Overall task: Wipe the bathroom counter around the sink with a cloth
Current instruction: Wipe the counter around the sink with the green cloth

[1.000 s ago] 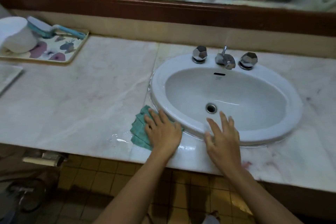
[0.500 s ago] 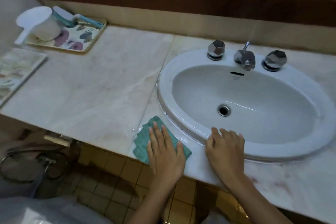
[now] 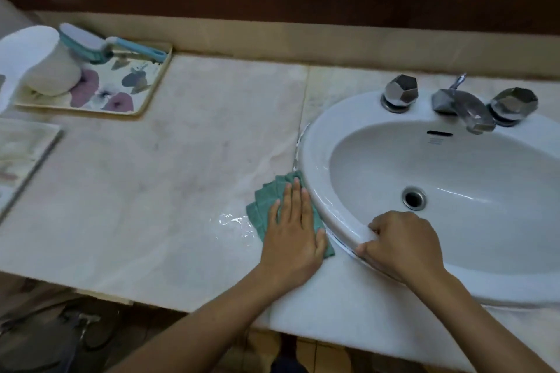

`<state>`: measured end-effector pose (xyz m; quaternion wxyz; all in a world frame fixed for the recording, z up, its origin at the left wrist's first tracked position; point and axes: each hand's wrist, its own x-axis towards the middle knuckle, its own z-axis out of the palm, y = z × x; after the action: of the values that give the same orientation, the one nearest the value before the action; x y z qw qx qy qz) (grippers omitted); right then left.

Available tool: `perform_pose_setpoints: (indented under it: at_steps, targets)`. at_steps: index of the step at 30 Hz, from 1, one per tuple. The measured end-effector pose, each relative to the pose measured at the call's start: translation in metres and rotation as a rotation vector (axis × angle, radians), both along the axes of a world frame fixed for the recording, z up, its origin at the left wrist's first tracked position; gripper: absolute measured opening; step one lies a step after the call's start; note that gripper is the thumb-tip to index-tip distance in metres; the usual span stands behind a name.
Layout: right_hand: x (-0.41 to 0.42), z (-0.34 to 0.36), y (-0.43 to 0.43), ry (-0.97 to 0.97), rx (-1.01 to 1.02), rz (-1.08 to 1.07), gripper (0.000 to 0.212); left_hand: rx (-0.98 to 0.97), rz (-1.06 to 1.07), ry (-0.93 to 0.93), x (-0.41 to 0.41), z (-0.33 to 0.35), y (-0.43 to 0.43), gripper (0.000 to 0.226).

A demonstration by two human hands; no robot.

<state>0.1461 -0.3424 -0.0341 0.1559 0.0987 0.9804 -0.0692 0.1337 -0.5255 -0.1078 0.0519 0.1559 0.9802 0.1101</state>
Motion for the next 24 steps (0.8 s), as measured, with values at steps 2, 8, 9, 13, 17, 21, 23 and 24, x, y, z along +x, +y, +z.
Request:
perform_pose_setpoints:
  at_steps: [2,8,9,13,17,21,23,24]
  targets:
    - [-0.004,-0.002,-0.003,-0.011,0.023,-0.055,0.018,-0.007,-0.086,-0.057,-0.042,0.003,-0.018,0.076]
    - [0.0,-0.009,-0.008,-0.034,0.029,-0.166,0.029,-0.04,-0.183,-0.066,-0.188,0.011,-0.036,0.067]
    - [0.001,-0.01,-0.01,-0.038,0.029,-0.195,0.029,-0.05,-0.174,-0.069,-0.211,0.011,-0.032,0.066]
    - [0.0,-0.012,-0.015,0.006,0.018,-0.303,0.035,-0.077,-0.108,-0.105,-0.263,0.015,-0.008,0.063]
    - [0.003,-0.014,-0.016,0.026,-0.008,-0.316,0.035,-0.063,-0.101,-0.078,-0.242,0.015,-0.01,0.062]
    - [0.005,-0.012,-0.02,0.043,-0.001,-0.291,0.024,0.022,-0.003,-0.065,-0.16,0.01,-0.028,0.063]
    - [0.004,-0.008,-0.023,0.051,0.004,-0.293,0.019,0.098,0.085,-0.042,-0.093,0.006,-0.027,0.065]
    - [0.004,-0.007,-0.023,0.055,0.007,-0.294,0.017,0.132,0.125,-0.026,-0.058,0.005,-0.023,0.066]
